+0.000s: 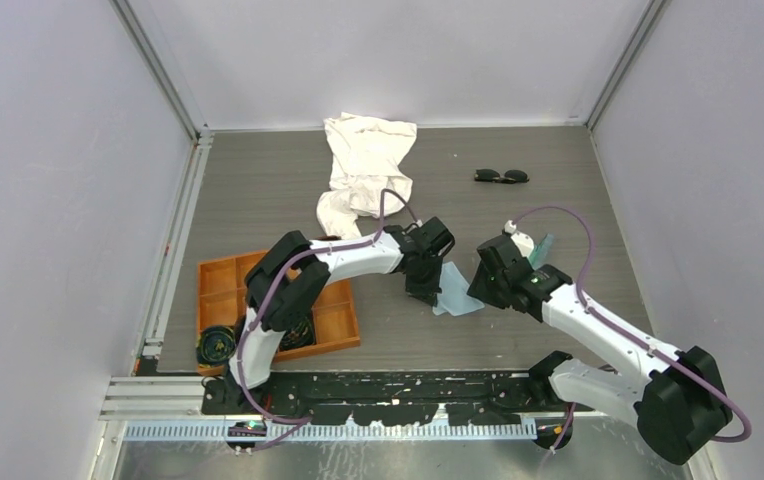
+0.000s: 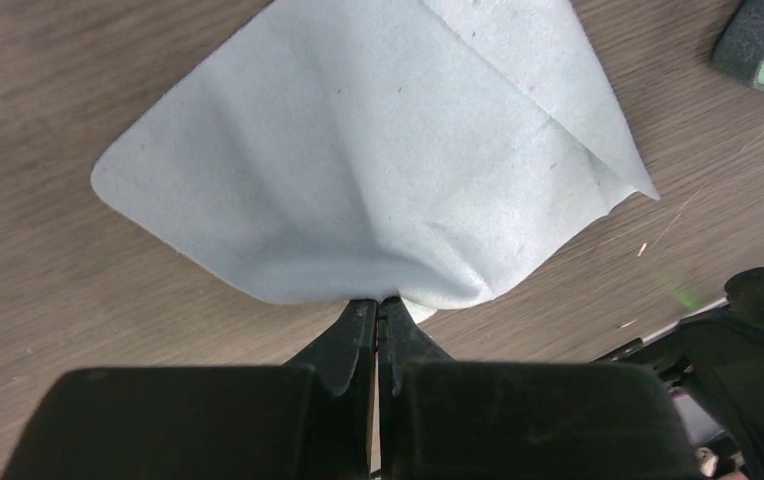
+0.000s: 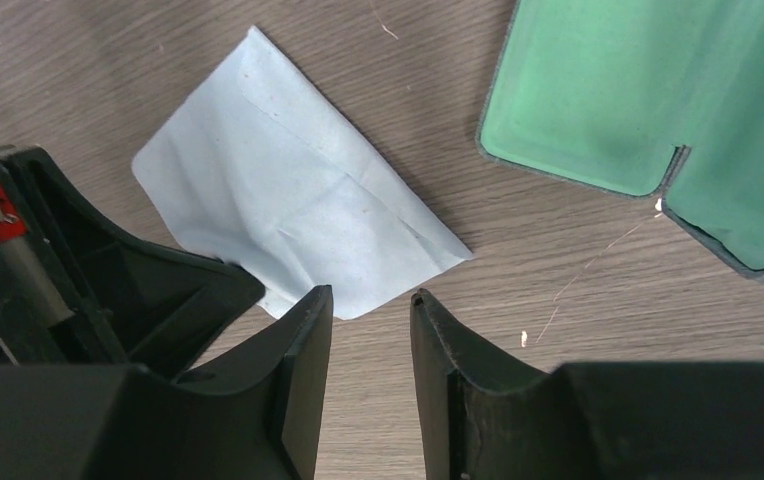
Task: Organize the sunglasses
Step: Adjust the glasses cleaning cloth at the center of the board.
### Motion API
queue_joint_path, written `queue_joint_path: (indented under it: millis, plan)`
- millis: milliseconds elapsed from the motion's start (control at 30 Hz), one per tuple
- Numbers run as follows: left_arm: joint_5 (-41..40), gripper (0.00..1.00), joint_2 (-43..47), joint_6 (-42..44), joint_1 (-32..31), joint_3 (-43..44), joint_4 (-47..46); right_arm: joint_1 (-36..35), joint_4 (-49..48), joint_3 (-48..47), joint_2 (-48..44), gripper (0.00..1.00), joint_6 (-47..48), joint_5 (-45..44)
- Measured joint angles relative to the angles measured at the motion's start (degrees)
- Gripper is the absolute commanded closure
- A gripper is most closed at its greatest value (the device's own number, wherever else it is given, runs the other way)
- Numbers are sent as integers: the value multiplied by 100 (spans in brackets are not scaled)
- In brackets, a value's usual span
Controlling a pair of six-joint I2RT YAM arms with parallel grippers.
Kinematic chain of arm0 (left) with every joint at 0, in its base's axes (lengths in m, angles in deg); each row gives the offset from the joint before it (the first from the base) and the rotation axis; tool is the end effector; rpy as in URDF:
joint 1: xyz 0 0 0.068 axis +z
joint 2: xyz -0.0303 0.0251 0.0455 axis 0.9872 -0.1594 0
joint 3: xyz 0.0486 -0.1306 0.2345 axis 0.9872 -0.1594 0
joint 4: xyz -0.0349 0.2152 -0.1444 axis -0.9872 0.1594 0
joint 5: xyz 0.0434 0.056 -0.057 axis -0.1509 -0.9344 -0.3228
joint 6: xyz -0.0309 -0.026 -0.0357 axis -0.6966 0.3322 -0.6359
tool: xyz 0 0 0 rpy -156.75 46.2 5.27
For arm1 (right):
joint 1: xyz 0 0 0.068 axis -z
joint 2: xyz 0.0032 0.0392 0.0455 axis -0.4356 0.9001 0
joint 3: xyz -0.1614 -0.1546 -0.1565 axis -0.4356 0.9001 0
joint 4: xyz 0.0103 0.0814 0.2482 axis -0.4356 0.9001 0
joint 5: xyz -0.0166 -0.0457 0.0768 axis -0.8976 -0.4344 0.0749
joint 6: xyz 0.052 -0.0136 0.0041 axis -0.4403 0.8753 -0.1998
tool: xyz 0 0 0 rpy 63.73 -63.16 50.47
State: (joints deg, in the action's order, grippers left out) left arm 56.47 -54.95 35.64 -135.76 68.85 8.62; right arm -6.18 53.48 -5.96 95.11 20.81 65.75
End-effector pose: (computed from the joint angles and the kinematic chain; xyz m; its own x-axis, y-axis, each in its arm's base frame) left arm 0.2383 -0.3489 0.1572 -0.9849 0.0780 -0.1544 0.1348 0.9054 -0.4025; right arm 0.1663 0.0947 0.2071 -0.7789 0.3837 -0.4961 0.2661 0.9185 0.2926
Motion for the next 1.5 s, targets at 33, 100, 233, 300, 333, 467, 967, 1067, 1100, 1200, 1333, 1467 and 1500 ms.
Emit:
queue_joint_path:
  millis: [33, 100, 233, 300, 333, 467, 967, 1067, 1100, 1200, 1333, 1467, 1500]
  plan:
    - [20, 100, -52, 146, 13, 94, 85, 0, 0, 28, 11, 60, -4, 4]
    - [94, 100, -109, 424, 70, 201, 190, 0, -7, 66, 55, 60, -4, 35]
    - [400, 100, -13, 833, 282, 7, 205, 0, -140, 72, 273, 61, -2, 129]
    - [531, 100, 107, 1010, 378, -168, 247, 0, -236, 72, 376, 62, -2, 179]
    - [575, 100, 170, 1106, 422, -254, 313, 0, -282, 72, 426, 62, -2, 208]
    - [605, 84, 372, 1552, 546, -437, 793, 0, -457, 55, 579, 64, -7, 321]
    - [824, 71, 1338, 1499, 763, -837, 1200, -201, -905, -57, 774, 76, -61, 693]
    - [713, 72, 1650, 1141, 713, -1196, 1071, -240, -966, -46, 776, 77, -81, 728]
    - [660, 72, 1700, 994, 640, -1281, 1008, -247, -997, -37, 787, 80, -90, 750]
    - [570, 73, 1720, 649, 501, -1419, 686, -284, -1143, -35, 946, 85, -140, 852]
    - [479, 77, 1711, 190, 424, -1639, -46, -315, -1414, -125, 1482, 86, -254, 1027]
    - [466, 78, 1517, -94, 520, -1746, -533, -319, -1757, -306, 2035, 88, -400, 1091]
    - [450, 78, 1445, -162, 531, -1801, -629, -319, -1847, -341, 2146, 88, -422, 1115]
